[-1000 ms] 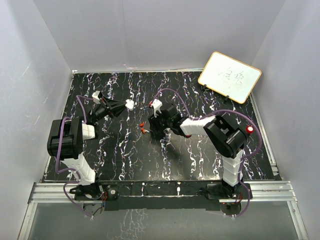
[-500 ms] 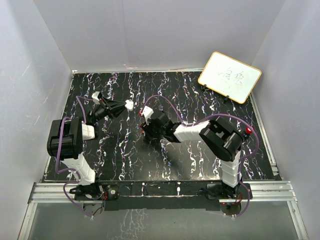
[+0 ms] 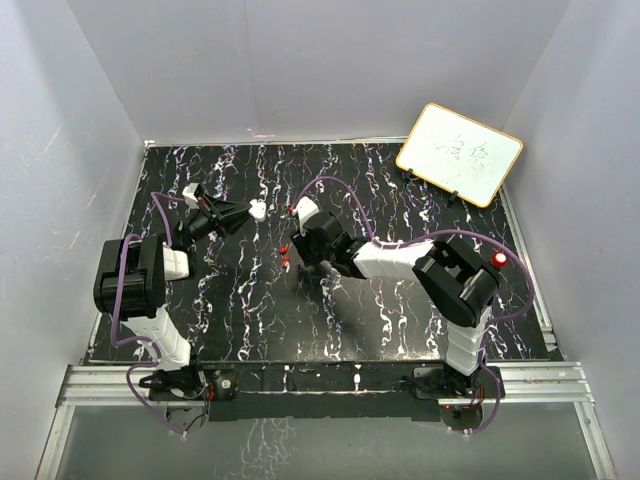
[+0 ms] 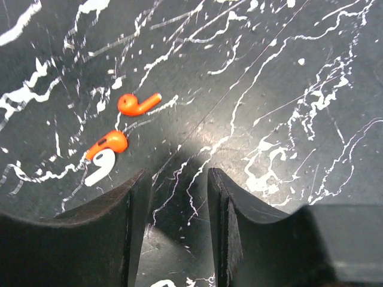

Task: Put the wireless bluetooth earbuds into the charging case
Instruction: Adjust the earbud at the center of the board, then pick up the earbud from the center of the board.

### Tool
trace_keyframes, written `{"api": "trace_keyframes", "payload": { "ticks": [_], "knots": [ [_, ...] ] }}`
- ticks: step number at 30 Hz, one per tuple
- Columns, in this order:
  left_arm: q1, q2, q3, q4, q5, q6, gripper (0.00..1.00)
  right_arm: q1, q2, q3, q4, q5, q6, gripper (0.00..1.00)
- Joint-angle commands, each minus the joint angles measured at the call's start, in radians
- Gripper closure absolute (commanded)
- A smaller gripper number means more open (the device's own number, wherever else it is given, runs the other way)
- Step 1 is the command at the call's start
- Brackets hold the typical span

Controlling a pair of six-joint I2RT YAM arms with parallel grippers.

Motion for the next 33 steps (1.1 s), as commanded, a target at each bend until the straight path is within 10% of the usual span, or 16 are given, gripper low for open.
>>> {"api": "trace_keyframes", "payload": {
  "ticks": [1, 33],
  "knots": [
    [0.010, -0.052, 0.001, 0.108, 0.024, -0.011, 1.00, -0.012, -0.060, 0.103, -0.066, -0.064, 0.071, 0.60],
    [0.015, -0.073, -0.019, 0.100, 0.025, -0.005, 1.00, -0.013, 0.054, 0.084, 0.008, -0.298, 0.090, 0.56]
  ]
}}
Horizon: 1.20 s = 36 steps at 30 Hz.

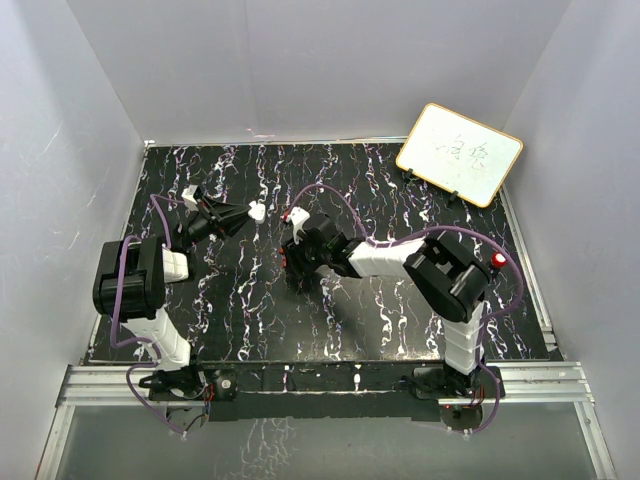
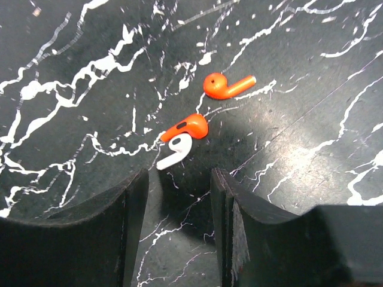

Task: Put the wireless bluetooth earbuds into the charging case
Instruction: Pick up the earbud from the center of the board.

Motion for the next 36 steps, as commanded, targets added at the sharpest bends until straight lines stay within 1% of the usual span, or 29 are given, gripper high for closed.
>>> {"api": "trace_keyframes", "payload": {
  "ticks": [1, 10, 19, 31, 36],
  "knots": [
    [0.008, -0.064, 0.002, 0.097, 0.022, -0.002, 1.00, 0.002, 0.027, 0.039, 0.061, -0.006, -0.016, 0.56],
    [0.011, -0.063, -0.001, 0.100, 0.025, -0.002, 1.00, 0.003, 0.053, 0.054, 0.079, -0.007, -0.019, 0.56],
    [0.014, -0.062, -0.003, 0.103, 0.027, -0.004, 1.00, 0.003, 0.081, 0.068, 0.090, -0.015, -0.018, 0.59],
    [0.017, -0.058, -0.004, 0.104, 0.027, -0.004, 1.00, 0.003, 0.087, 0.067, 0.088, -0.009, -0.023, 0.67],
    [0.018, -0.057, -0.002, 0.102, 0.027, -0.005, 1.00, 0.002, 0.094, 0.074, 0.088, -0.011, -0.025, 0.68]
  ]
}}
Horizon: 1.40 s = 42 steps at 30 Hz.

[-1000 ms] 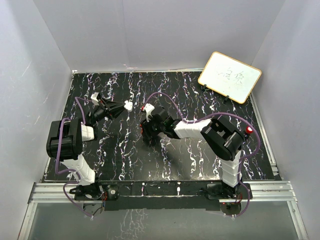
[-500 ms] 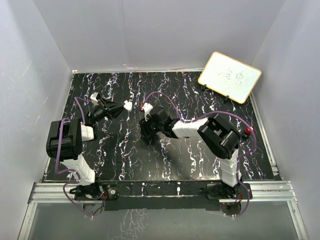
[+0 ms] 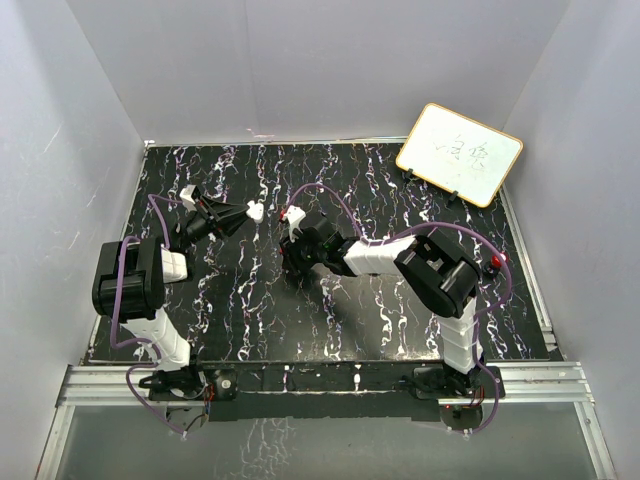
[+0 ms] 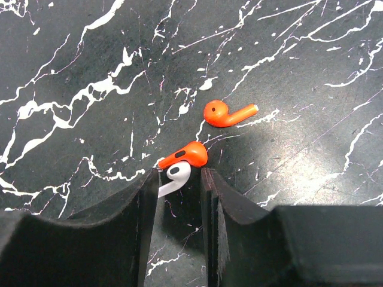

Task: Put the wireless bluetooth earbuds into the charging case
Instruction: Pick up the earbud from the center of the board.

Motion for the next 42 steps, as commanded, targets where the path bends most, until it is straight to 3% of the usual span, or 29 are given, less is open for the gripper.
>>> {"api": "trace_keyframes", "payload": {
  "ticks": [1, 15, 26, 42],
  "knots": [
    [0.005, -0.053, 0.000, 0.103, 0.022, -0.005, 1.00, 0.003, 0.018, 0.037, 0.031, -0.001, -0.018, 0.68],
    [0.006, -0.053, 0.003, 0.097, 0.022, -0.003, 1.00, 0.003, 0.029, 0.044, 0.028, -0.002, -0.019, 0.69],
    [0.007, -0.048, -0.004, 0.109, 0.020, -0.006, 1.00, 0.003, -0.016, 0.012, 0.030, 0.037, -0.026, 0.80],
    [0.005, -0.071, -0.008, 0.043, 0.010, 0.036, 1.00, 0.003, -0.266, -0.127, 0.160, 0.250, -0.062, 0.89]
  ]
}}
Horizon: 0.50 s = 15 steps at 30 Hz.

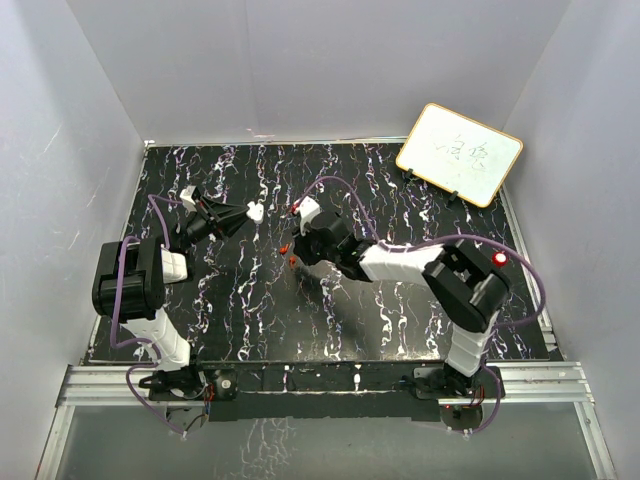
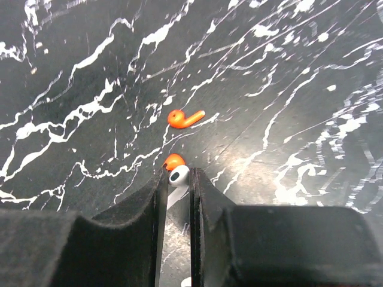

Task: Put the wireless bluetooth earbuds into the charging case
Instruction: Pick up the earbud from the center of the board.

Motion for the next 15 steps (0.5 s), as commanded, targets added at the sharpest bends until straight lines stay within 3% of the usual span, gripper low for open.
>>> {"api": "trace_keyframes", "payload": {
  "ticks": [1, 9, 15],
  "knots": [
    [0.004, -0.081, -0.001, 0.016, 0.008, 0.044, 1.00, 0.001, -0.131, -0.025, 0.123, 0.107, -0.042, 0.89],
    [-0.070, -0.154, 0.052, -0.280, -0.039, 0.209, 1.00, 0.001, -0.250, -0.078, 0.272, 0.192, -0.138, 0.90],
    [-0.185, -0.123, 0.081, -0.325, -0.104, 0.198, 1.00, 0.001, -0.293, -0.078, 0.325, 0.220, -0.223, 0.90]
  ]
}}
